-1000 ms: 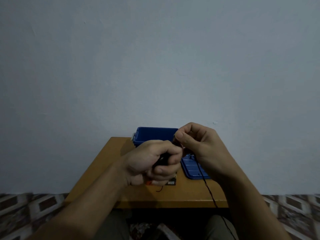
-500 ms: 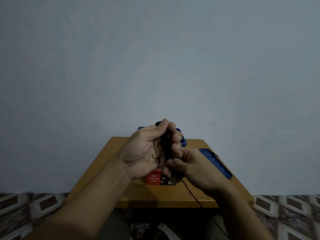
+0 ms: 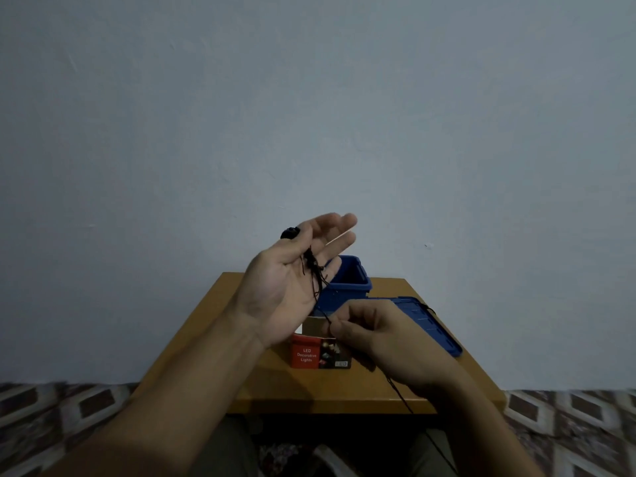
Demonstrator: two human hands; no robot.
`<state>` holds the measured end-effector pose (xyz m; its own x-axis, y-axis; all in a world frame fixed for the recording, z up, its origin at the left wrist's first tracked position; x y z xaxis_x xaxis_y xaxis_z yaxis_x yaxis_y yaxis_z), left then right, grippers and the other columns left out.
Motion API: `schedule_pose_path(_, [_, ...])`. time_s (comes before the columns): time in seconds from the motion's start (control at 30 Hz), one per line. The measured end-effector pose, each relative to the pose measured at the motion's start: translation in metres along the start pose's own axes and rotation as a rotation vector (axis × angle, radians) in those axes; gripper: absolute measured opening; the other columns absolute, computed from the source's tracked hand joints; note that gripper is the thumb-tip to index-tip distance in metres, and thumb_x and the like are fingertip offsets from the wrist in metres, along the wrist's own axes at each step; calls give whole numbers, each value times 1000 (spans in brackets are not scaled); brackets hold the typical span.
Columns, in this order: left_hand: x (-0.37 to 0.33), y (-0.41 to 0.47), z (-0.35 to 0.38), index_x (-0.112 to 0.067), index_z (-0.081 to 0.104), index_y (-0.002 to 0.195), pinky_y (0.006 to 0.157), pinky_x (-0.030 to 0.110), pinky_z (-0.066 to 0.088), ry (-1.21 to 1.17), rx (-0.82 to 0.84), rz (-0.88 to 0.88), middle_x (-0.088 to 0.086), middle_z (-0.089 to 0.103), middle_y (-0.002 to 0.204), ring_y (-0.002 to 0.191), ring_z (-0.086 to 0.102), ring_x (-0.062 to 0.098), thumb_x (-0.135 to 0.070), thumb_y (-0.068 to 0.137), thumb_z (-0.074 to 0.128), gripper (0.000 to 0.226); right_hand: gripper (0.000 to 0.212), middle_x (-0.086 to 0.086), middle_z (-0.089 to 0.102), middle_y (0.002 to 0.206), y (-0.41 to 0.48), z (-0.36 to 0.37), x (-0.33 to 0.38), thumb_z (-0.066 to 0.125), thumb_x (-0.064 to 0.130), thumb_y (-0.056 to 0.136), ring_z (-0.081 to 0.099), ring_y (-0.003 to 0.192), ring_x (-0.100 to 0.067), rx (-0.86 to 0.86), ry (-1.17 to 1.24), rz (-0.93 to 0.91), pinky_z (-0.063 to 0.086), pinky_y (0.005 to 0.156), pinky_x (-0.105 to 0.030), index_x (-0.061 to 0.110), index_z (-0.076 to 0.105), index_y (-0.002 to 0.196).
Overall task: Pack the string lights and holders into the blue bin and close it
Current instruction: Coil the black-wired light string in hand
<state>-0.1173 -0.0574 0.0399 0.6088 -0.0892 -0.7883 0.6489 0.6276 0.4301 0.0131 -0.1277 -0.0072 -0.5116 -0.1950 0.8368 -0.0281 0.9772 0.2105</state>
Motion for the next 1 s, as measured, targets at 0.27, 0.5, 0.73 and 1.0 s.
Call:
schedule_pose_path(0.27, [1, -4, 1, -7, 61, 112, 108, 35, 35, 5, -33, -36, 9, 66, 131, 127, 59, 22, -19, 106, 30, 34, 20, 16, 58, 53, 1, -10, 5, 56, 20, 100, 52, 46, 5, -186, 36, -10, 37, 48, -12, 6, 65, 89])
schedule_pose_path(0.5, [6, -5, 2, -4, 59, 104, 82, 21, 53, 268, -81, -63, 9, 71, 123, 117, 66, 20, -19, 107, 32, 31, 30, 10, 51, 49, -2, -9, 7, 61, 30, 97, 46, 41, 2, -192, 69, 22, 37, 47, -16, 9, 56, 75])
schedule_pose_path(0.73, [13, -6, -5, -1, 62, 89, 89, 45, 54, 410, -169, -109, 15, 68, 85, 86, 64, 26, -16, 105, 39, 31, 41, 9, 38, 44, -10, -17, 25, 64, 35, 90, 32, 36, -4, -237, 196, -67, 30, 40, -15, -1, 54, 74])
schedule_pose_path(1.0, [17, -14, -2, -8, 60, 78, 45, 25, 39, 641, -30, -349, 5, 54, 58, 47, 45, 16, -24, 100, 45, 31, 31, 3, 39, 49, -12, -24, 38, 64, 32, 85, 29, 41, -9, -208, 296, -169, 26, 41, -21, 15, 51, 62])
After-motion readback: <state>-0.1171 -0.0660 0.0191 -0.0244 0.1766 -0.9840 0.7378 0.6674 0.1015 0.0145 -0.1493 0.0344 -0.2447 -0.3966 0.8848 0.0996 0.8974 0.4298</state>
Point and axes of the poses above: each hand's wrist, its own y-axis towards the middle knuckle, its own z-axis out of the palm, x = y × z, the point moved 3 cm from there along y, towards the middle knuckle
